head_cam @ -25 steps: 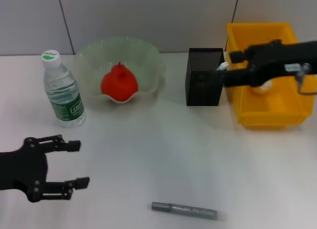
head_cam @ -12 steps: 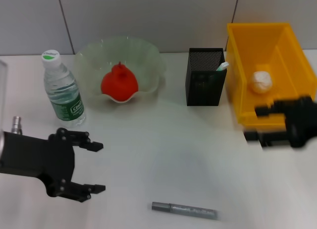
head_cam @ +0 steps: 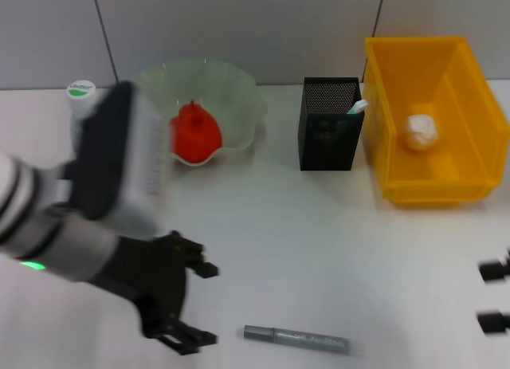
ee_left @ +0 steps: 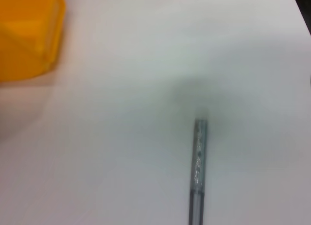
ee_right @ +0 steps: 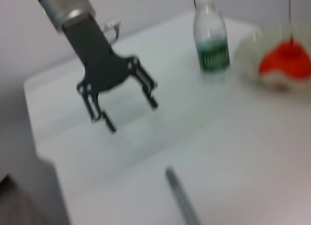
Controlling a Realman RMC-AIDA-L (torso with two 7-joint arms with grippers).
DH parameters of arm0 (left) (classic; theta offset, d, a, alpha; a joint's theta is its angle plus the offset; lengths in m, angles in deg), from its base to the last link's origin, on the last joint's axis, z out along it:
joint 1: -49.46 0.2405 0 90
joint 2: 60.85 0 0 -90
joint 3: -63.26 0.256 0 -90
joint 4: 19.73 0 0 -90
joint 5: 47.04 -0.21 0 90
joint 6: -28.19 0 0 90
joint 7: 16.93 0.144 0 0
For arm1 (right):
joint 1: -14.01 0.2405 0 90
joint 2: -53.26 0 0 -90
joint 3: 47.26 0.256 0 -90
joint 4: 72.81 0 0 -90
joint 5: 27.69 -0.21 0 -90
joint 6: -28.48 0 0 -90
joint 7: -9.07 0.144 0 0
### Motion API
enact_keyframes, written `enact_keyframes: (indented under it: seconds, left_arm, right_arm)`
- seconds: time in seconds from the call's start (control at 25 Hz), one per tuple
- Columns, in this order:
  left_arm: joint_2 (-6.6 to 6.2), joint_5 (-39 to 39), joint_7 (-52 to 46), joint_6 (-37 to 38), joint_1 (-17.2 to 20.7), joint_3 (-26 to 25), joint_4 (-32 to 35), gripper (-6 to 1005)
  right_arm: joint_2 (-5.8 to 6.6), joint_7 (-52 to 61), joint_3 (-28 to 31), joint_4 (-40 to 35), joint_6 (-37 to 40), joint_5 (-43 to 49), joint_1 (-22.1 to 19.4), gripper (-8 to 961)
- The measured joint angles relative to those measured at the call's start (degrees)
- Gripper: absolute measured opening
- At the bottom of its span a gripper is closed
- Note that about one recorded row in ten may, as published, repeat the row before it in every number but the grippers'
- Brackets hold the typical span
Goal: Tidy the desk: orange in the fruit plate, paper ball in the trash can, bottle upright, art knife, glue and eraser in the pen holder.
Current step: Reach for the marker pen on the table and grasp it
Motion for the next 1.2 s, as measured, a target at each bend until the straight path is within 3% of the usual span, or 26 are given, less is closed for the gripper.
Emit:
enact_keyframes:
  seconds: [0.12,0.4,0.64,0.72,1.04,1.2]
  left_arm:
    - [0.10,-2.20,-4.04,-2.46,-2.43,6.83,0.89,747]
    - [0.36,-5.64,-8.85,-9.45,-5.71,17.70,-0.11,743]
    - [0.48,-4.39,-10.01,-12.70,-6.65,20.29,-3.33,739]
    - [0.49,-4.21,-10.01,-13.02,-6.42,20.60,-3.65,738]
    - [0.54,-3.15,-10.75,-13.91,-6.72,22.80,-6.27,733]
    - [0.58,-3.63,-12.10,-14.84,-9.01,24.02,-9.39,730]
  right_arm:
    - [0.76,1.93,1.17,-0.95,3.83,5.62,1.24,729]
    - [1.03,1.80,2.36,-4.53,6.80,8.15,1.50,729]
    - [2.43,4.20,2.90,-4.14,8.30,8.32,3.98,729]
    - [3.50,6.90,2.78,-3.70,8.35,8.88,5.96,729]
    - [3.46,9.68,2.40,-5.09,8.88,12.96,8.67,729]
    - [3.33,9.71,2.41,-5.29,8.90,13.47,9.43,729]
